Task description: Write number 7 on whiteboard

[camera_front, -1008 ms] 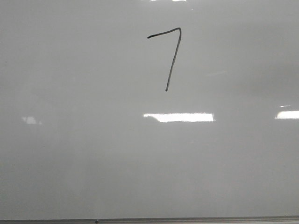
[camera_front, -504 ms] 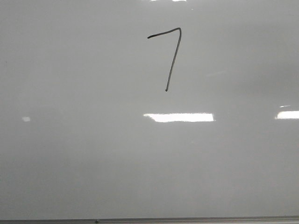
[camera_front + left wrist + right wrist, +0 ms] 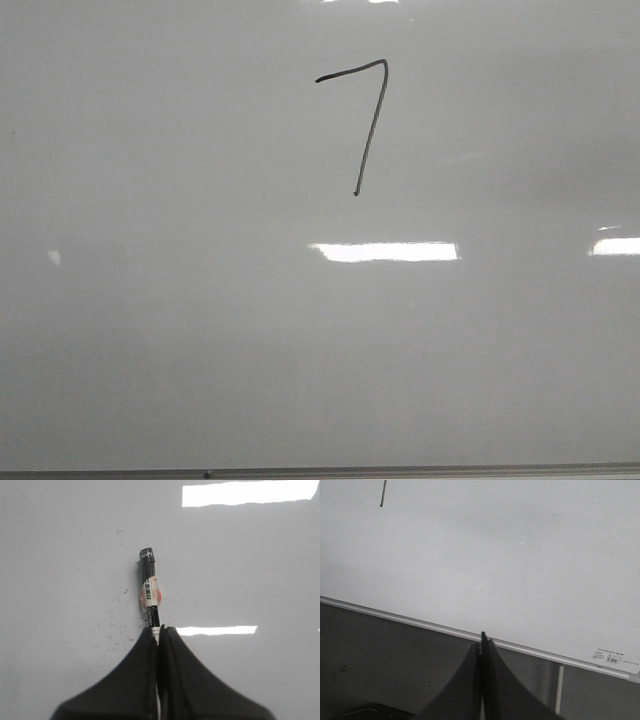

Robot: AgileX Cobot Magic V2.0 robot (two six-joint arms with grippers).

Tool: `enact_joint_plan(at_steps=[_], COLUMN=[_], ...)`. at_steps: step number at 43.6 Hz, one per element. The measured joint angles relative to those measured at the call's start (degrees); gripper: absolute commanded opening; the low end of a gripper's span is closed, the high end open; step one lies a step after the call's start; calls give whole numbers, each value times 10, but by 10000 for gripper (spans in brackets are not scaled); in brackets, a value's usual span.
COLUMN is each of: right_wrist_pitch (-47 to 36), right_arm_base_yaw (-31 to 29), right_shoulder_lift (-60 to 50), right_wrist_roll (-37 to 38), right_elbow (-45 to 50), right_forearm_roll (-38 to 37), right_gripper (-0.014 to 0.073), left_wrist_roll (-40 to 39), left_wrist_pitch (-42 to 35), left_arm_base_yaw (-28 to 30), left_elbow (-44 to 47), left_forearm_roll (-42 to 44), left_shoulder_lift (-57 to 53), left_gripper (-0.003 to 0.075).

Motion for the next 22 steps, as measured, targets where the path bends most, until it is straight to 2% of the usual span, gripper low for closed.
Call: enact_joint_plan(at_steps=[22], right_wrist_pitch=[0], right_arm_base_yaw=[0], right_shoulder_lift=[0], right_wrist_roll=[0], right_elbow=[0], right_forearm_roll=[0], right_gripper=[-67], left_wrist_roll=[0], left_wrist_pitch=[-4], left_arm_base_yaw=[0], left_elbow=[0], left_forearm_roll=[0], left_shoulder_lift=[0], left_gripper=[-20])
